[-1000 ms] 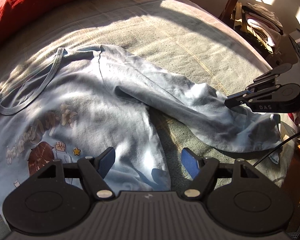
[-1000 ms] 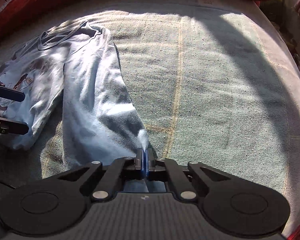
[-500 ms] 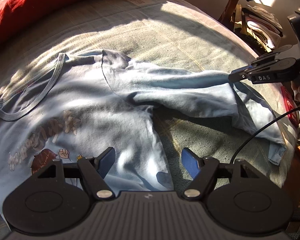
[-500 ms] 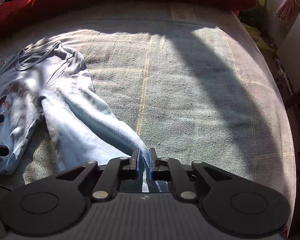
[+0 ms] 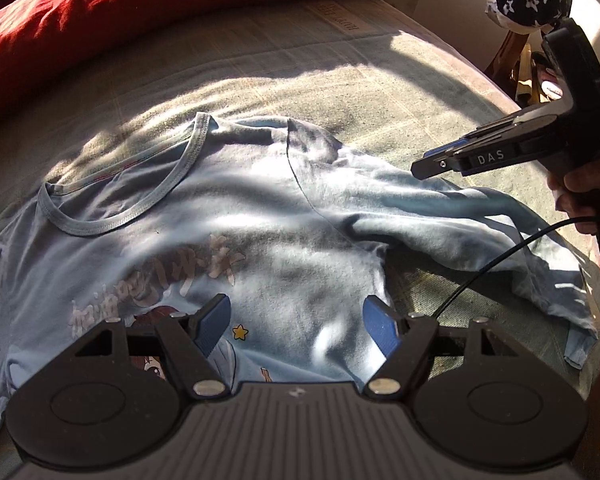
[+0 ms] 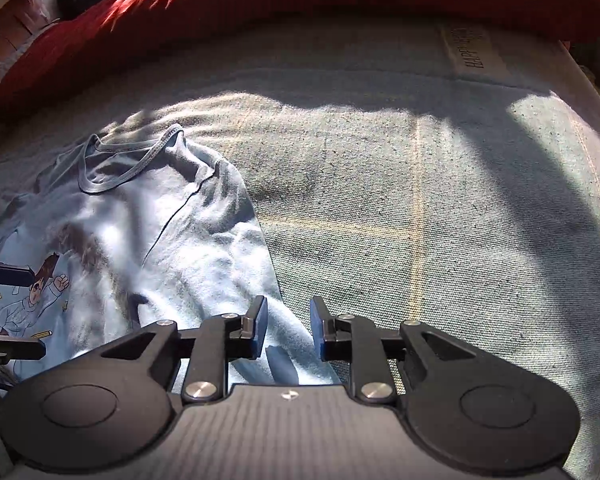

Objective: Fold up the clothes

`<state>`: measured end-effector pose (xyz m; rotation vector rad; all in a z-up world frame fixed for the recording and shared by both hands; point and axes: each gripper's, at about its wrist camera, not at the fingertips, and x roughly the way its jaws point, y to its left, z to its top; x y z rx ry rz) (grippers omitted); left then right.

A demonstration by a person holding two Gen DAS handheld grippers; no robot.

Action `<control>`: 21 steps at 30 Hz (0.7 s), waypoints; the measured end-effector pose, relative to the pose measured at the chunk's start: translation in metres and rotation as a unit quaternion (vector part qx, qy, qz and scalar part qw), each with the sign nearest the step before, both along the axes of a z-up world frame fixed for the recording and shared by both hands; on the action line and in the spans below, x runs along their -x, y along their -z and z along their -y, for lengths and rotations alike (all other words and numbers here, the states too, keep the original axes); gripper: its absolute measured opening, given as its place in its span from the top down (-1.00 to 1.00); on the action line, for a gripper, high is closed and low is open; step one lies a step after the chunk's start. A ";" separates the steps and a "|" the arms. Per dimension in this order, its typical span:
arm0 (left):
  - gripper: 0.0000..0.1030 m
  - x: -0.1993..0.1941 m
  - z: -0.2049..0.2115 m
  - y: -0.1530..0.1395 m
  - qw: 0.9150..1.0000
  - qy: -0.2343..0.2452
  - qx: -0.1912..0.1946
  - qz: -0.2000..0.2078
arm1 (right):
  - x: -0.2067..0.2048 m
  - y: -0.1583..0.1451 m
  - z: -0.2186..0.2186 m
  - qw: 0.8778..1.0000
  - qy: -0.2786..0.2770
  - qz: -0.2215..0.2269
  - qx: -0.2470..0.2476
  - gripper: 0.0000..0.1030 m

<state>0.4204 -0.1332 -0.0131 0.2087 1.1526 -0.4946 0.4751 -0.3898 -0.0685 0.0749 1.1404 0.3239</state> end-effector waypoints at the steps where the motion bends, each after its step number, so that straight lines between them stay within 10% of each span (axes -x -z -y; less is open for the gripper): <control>1: -0.43 -0.001 -0.001 0.002 1.000 -0.003 0.000 -0.002 | -0.003 0.006 -0.004 1.000 -0.005 -0.008 0.008 0.50; 6: -0.43 -0.008 -0.005 0.009 1.000 -0.011 0.000 -0.010 | 0.005 0.005 -0.023 0.998 -0.043 0.001 0.049 0.96; 21: -0.43 -0.012 0.001 0.000 1.000 0.004 0.005 0.005 | 0.032 -0.035 0.032 0.996 0.071 0.028 0.043 0.72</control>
